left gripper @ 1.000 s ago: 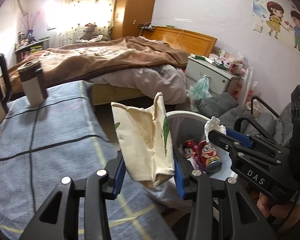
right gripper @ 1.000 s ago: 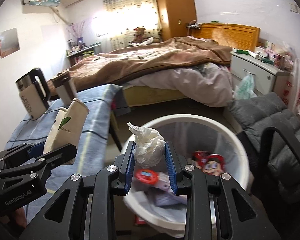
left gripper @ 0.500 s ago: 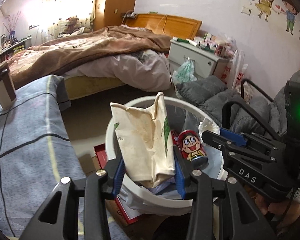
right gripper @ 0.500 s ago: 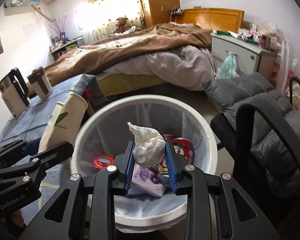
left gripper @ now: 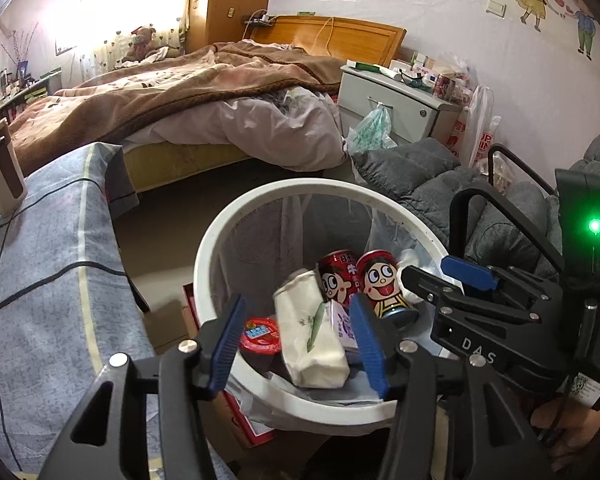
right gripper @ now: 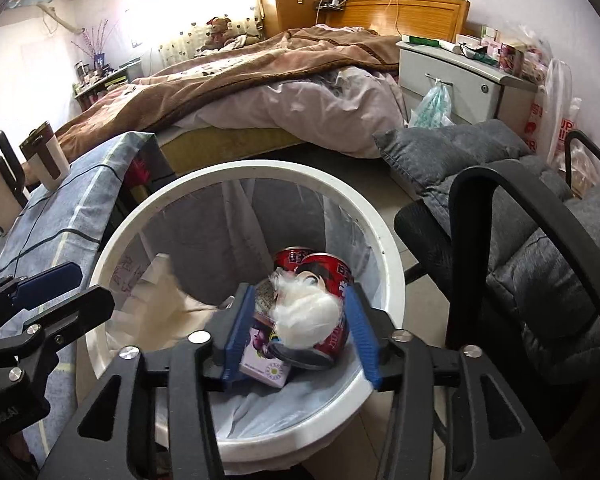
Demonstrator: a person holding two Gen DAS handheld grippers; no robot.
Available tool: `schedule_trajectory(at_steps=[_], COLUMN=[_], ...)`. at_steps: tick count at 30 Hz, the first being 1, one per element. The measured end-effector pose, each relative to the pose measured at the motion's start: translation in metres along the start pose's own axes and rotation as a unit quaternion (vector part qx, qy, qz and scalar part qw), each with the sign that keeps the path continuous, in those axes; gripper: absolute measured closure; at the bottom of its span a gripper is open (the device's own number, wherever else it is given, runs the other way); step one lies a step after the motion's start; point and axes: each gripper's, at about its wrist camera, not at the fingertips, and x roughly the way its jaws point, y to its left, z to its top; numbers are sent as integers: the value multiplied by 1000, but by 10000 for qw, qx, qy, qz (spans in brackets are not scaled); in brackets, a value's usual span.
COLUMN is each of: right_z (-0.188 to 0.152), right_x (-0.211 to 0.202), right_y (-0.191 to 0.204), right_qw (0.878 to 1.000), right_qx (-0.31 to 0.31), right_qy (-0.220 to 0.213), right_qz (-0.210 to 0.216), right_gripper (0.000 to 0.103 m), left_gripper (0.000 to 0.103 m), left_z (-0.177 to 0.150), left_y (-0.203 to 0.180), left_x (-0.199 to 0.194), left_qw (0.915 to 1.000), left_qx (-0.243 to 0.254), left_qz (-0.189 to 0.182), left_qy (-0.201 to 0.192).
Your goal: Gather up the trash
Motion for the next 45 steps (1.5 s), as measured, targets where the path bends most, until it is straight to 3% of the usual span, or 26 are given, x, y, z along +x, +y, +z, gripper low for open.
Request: schedule_trajectory(at_steps=[3,15,32,45], right_z=[0,-8,-50,-89], right_x=[-2,-31,-105,-144], right_y=[1,16,53,75], right_qw=[10000,9992,9947,9898], right_qx=[13,35,16,-113], right_qy=[-19,-380,-1026,-1417], right_qz=[23,67,44,-31], right_gripper=[49,46,46,46], left_gripper=[41,41,39,36], left_z=[0,-12,-53,-82], left_y=[2,9,18,15], left_x=[-2,-32,-112,-145], left_qw=[10000,9994,9892,9835], left_qx=[-42,-45,-105,-235], left_qz=[-32,73,888,1146], left_qy=[14,-326,-1165,-1382])
